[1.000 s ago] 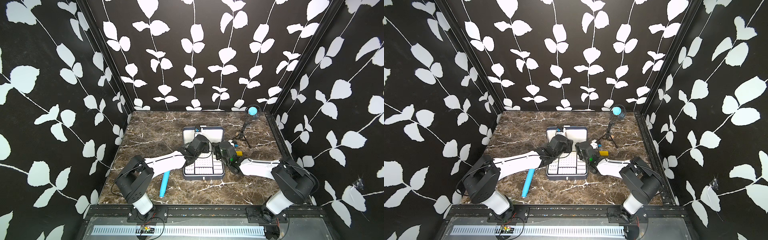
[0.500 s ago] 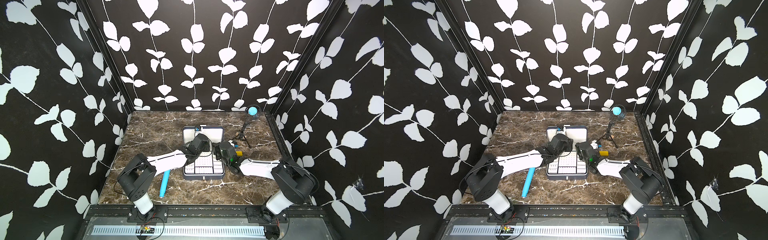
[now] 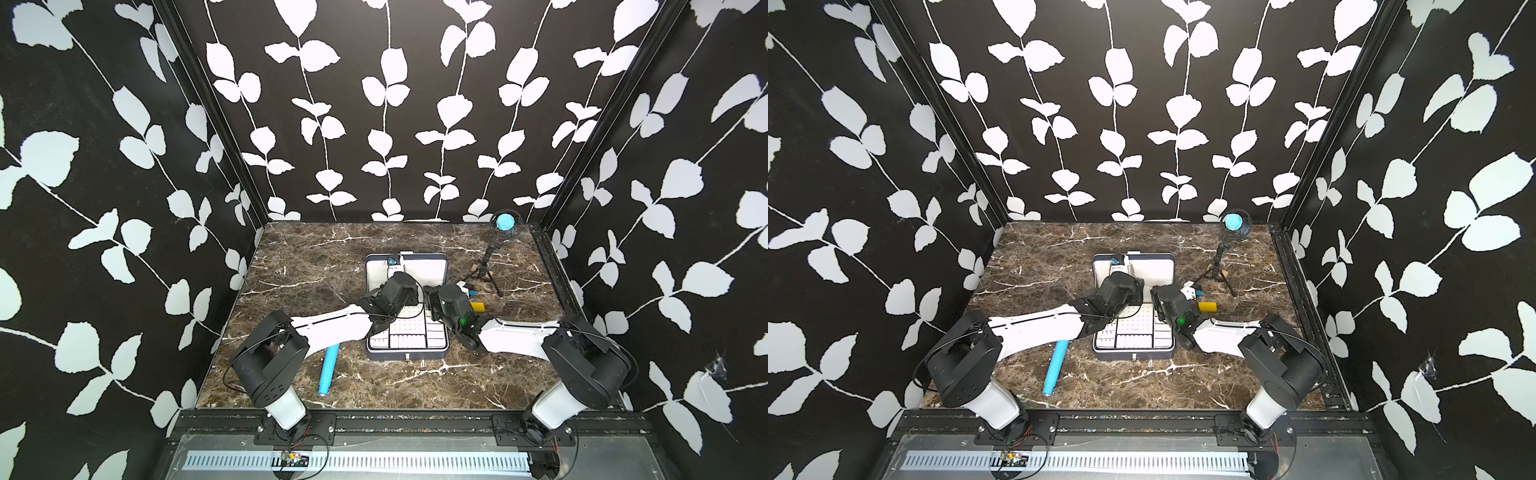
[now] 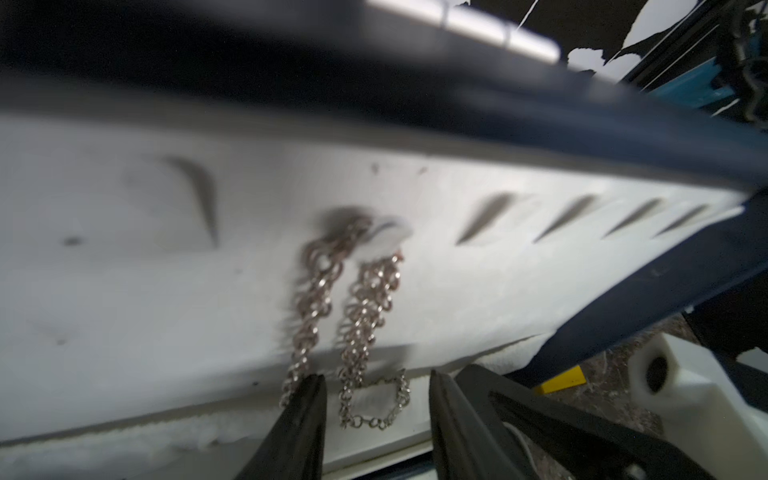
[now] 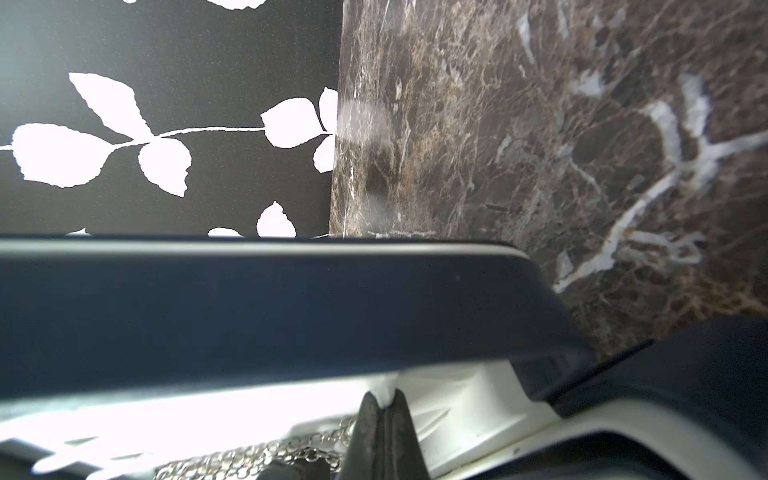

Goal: Put jewelry chain into jewelry box
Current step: Adjust the necklace in the storage slot.

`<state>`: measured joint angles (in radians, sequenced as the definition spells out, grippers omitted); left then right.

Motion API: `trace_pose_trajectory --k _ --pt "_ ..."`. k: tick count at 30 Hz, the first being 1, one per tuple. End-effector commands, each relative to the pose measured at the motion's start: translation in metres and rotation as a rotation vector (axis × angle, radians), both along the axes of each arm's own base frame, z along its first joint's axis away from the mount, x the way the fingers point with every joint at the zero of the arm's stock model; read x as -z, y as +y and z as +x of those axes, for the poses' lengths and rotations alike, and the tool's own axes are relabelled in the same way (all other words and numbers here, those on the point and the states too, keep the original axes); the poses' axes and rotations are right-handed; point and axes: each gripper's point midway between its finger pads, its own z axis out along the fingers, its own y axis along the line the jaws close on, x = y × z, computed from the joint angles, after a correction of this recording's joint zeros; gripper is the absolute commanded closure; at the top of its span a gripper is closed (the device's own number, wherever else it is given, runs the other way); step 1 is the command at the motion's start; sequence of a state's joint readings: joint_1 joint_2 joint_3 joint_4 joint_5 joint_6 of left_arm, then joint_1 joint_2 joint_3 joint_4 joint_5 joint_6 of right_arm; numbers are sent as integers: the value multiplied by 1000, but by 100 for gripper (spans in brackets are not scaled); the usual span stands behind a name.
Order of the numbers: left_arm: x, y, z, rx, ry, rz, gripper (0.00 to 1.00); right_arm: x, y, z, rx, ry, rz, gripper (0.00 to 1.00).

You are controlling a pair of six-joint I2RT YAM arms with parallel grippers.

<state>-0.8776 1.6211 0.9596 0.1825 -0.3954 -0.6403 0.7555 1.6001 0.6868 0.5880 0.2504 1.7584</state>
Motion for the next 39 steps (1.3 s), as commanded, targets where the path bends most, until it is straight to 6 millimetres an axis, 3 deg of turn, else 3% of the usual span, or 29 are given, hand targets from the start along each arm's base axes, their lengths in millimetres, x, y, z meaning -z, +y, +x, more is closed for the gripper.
trace_pose_trajectory --k 1,5,13,36,39 --pt "-5 12 -3 -82 4 32 60 4 -4 -8 6 18 -17 100" --pt "-2 15 -3 -133 36 46 61 4 -5 -9 11 20 -17 100" --pt "-10 -3 -2 -119 28 32 60 7 -5 -9 15 26 -16 100" --pt "10 -8 2 -146 91 35 54 9 -3 -10 6 31 -14 100" --pt "17 -7 3 -147 114 23 59 9 -3 -10 4 32 -13 100"
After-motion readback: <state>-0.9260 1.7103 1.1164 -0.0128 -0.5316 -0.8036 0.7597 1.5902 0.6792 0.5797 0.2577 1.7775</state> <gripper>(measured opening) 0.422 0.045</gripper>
